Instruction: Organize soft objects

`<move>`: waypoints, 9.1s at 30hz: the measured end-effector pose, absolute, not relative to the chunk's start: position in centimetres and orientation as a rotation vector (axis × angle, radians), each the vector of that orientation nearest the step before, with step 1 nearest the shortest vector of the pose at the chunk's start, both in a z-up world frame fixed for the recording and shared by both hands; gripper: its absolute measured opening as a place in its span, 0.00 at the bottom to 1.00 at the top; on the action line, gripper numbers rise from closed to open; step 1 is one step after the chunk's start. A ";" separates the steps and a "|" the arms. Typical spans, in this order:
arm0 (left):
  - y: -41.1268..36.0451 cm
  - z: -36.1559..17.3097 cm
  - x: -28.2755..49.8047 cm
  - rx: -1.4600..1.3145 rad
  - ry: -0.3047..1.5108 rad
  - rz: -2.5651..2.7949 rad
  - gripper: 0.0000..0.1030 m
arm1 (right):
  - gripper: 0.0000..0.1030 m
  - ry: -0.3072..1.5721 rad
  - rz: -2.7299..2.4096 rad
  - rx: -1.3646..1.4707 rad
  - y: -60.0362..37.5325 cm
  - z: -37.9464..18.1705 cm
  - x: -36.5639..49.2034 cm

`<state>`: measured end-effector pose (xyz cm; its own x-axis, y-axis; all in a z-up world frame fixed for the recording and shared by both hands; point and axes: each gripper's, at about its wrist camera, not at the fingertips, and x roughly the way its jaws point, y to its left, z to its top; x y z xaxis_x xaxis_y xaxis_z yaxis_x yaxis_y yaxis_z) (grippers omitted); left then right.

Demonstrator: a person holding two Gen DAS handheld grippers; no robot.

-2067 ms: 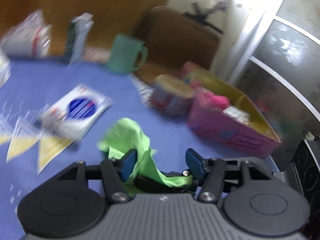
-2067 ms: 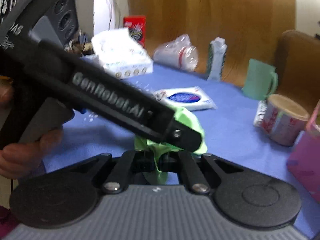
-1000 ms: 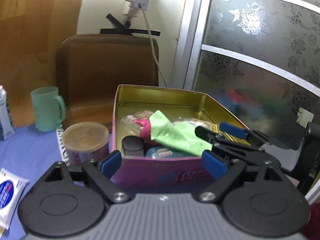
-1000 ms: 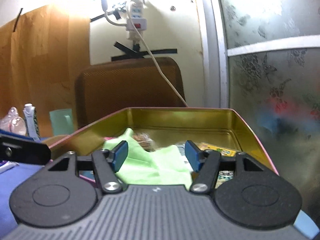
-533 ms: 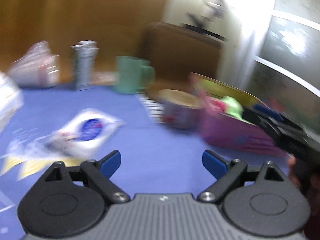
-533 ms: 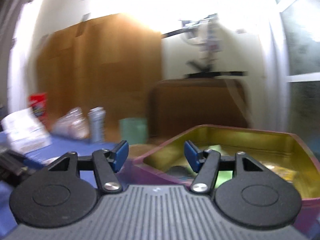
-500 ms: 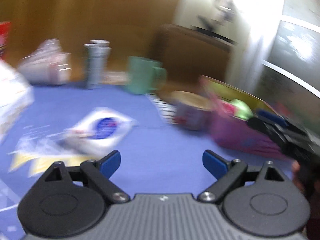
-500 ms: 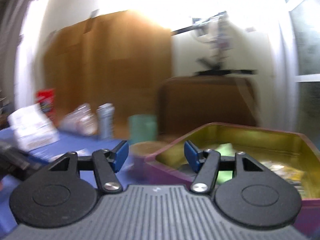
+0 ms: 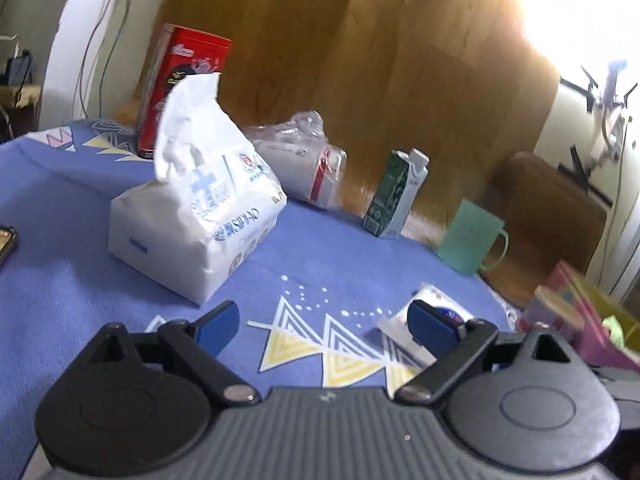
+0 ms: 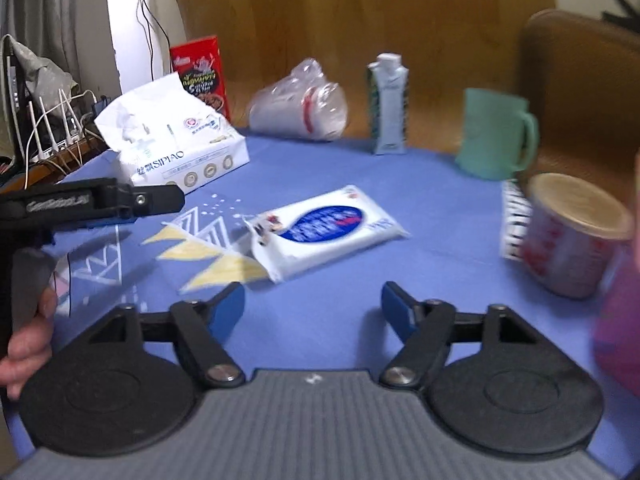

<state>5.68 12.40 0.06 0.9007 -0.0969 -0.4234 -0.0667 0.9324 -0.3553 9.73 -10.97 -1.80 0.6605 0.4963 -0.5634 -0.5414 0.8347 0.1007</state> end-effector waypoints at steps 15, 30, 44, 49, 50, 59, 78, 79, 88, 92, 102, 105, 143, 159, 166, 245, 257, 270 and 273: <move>14.6 -0.3 4.3 -0.516 0.383 -0.064 0.99 | 0.91 0.640 0.485 -0.148 -4.7 -2.7 14.4; 14.4 -0.4 4.9 -0.509 0.418 -0.095 0.99 | 0.86 0.608 0.769 -0.239 -7.8 -2.4 9.3; 12.0 -0.5 6.2 -0.387 0.533 -0.176 0.99 | 0.92 0.580 0.743 -0.114 -15.4 -2.9 4.7; 11.3 -0.4 6.2 -0.338 0.534 -0.162 0.99 | 0.93 0.572 0.739 -0.121 -15.0 -3.0 4.5; 11.1 -0.4 6.2 -0.332 0.535 -0.161 0.99 | 0.93 0.571 0.740 -0.123 -15.1 -3.0 4.5; 10.8 -0.4 6.1 -0.328 0.527 -0.116 0.99 | 0.94 0.569 0.743 -0.122 -15.6 -3.0 4.3; 5.9 0.2 5.6 -0.328 0.700 -0.337 0.98 | 0.95 0.559 0.707 -0.202 -14.5 -3.2 3.2; 5.2 0.2 5.7 -0.313 0.709 -0.347 0.97 | 0.95 0.560 0.704 -0.198 -14.5 -3.2 3.2; -0.5 -0.7 5.6 -0.123 0.713 -0.379 0.82 | 0.78 0.536 0.696 -0.193 -14.2 -3.2 3.1; -1.6 0.5 5.5 -0.117 0.715 -0.394 0.73 | 0.74 0.501 0.652 -0.174 -14.8 -3.0 2.5; -14.0 8.1 7.9 0.031 0.539 -0.651 0.72 | 0.74 0.254 0.362 -0.136 -24.0 1.8 1.0; -20.0 8.9 10.3 0.065 0.536 -0.745 0.72 | 0.74 0.265 0.235 -0.092 -28.8 2.9 2.3; -19.7 7.7 8.9 0.247 0.590 -0.522 0.93 | 0.80 0.263 -0.055 0.266 -36.1 2.5 -0.4; -12.1 3.0 3.0 0.203 0.603 -0.409 1.00 | 0.81 0.304 0.006 0.387 -31.7 2.0 -3.3; -11.7 3.1 2.2 0.226 0.587 -0.387 1.00 | 0.81 0.292 0.009 0.364 -30.4 2.5 -3.7; -12.7 3.3 -0.2 0.348 0.585 -0.387 1.00 | 0.83 0.277 -0.026 0.413 -30.7 2.0 -3.6; -12.6 2.0 1.0 0.329 0.675 -0.396 1.00 | 0.84 0.292 -0.031 0.420 -30.8 1.6 -3.4; -12.1 1.4 1.9 0.295 0.741 -0.381 1.00 | 0.84 0.312 -0.025 0.415 -30.7 1.3 -2.9; -12.2 1.4 1.9 0.300 0.741 -0.383 1.00 | 0.84 0.315 -0.024 0.416 -30.7 1.2 -2.9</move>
